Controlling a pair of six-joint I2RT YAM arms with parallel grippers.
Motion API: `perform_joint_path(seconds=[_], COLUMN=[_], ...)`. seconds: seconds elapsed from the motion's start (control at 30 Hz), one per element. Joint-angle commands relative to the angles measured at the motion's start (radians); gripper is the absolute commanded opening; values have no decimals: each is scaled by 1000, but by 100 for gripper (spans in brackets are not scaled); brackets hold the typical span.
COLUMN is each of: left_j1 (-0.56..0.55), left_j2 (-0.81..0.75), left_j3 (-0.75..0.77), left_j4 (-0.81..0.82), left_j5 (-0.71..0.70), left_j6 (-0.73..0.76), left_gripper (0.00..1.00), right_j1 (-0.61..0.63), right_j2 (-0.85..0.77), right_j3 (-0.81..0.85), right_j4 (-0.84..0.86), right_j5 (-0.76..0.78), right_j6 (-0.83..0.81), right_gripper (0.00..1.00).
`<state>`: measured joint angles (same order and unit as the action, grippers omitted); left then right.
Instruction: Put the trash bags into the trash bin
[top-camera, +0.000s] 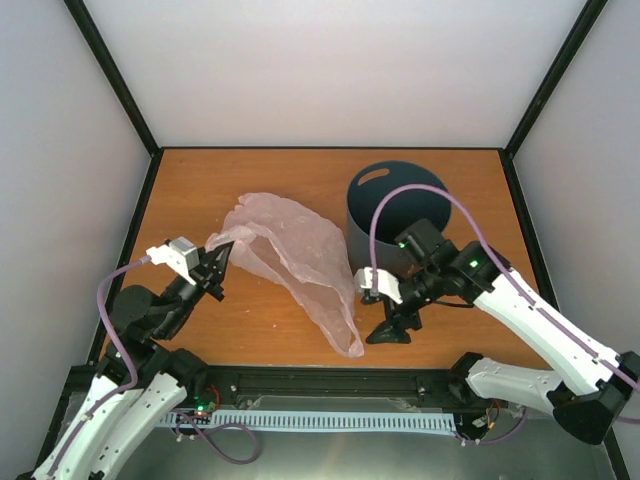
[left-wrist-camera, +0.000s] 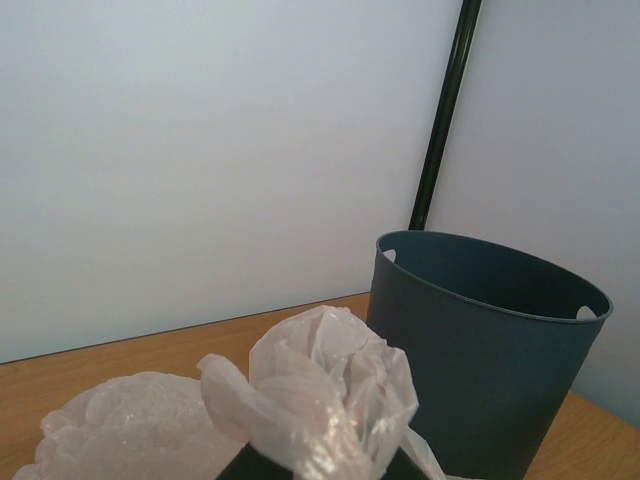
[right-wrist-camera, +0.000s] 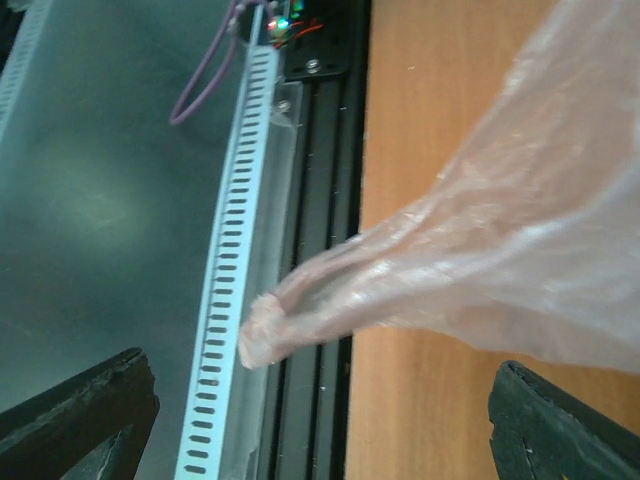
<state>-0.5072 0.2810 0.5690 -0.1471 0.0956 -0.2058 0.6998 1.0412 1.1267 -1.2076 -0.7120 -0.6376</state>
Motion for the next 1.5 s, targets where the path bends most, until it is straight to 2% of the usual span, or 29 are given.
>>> perform_joint_path(seconds=[0.0,0.1,0.2,0.33,0.4,0.53,0.6,0.67,0.7,0.8,0.83,0.9,0.97,1.0,1.07,1.1,1.13,1.23,1.27,1.33,1.4,1.47], left_j1=[15,16,18,18,18,18,18,18,17,17,18,17,16,17,18,18,17,17,18,16,15,13], left_j2=[5,10,15,15,13,8,28,87,129,300,362,471,561,592,614,604,585,490,486,508,516,472], left_j3=[1,2,3,5,6,19,68,199,276,556,672,895,1122,1171,1260,1240,1186,799,664,494,459,494], left_j4=[37,37,32,29,24,-10,-45,-96,-96,-76,-82,-97,-108,-124,-195,-244,-304,-468,-525,-627,-704,-715], left_j5=[2,0,-8,-28,-47,-174,-299,-445,-467,-440,-411,-287,-55,70,230,240,188,-16,-38,1,95,148], left_j6=[8,9,8,7,0,-52,-89,-114,-104,-29,-11,24,60,70,79,78,69,14,9,-15,-42,-61], left_gripper=[1,1,1,1,1,1,1,1,1,1,1,1,1,1,1,1,1,1,1,1,1,1], right_j1=[116,165,194,196,195,183,168,150,143,122,115,115,116,118,118,118,118,118,121,141,181,194], right_j2=[56,113,183,257,272,288,300,339,373,524,574,621,582,558,463,406,325,223,214,230,245,204], right_j3=[-9,-18,-23,-4,21,164,284,448,563,989,1195,1422,1504,1505,1431,1323,1137,615,436,140,3,-10], right_j4=[20,44,104,156,177,185,202,235,248,278,285,323,391,404,408,430,485,546,588,647,599,517], right_j5=[30,63,169,229,247,340,387,456,497,625,636,613,540,490,389,360,349,405,466,581,585,444], right_j6=[28,58,143,231,262,293,293,281,267,241,236,227,233,229,197,182,168,93,58,-5,-28,-41], right_gripper=[90,90,90,81,67,16,3,3,3,3,3,3,3,3,3,3,3,3,3,3,3,3])
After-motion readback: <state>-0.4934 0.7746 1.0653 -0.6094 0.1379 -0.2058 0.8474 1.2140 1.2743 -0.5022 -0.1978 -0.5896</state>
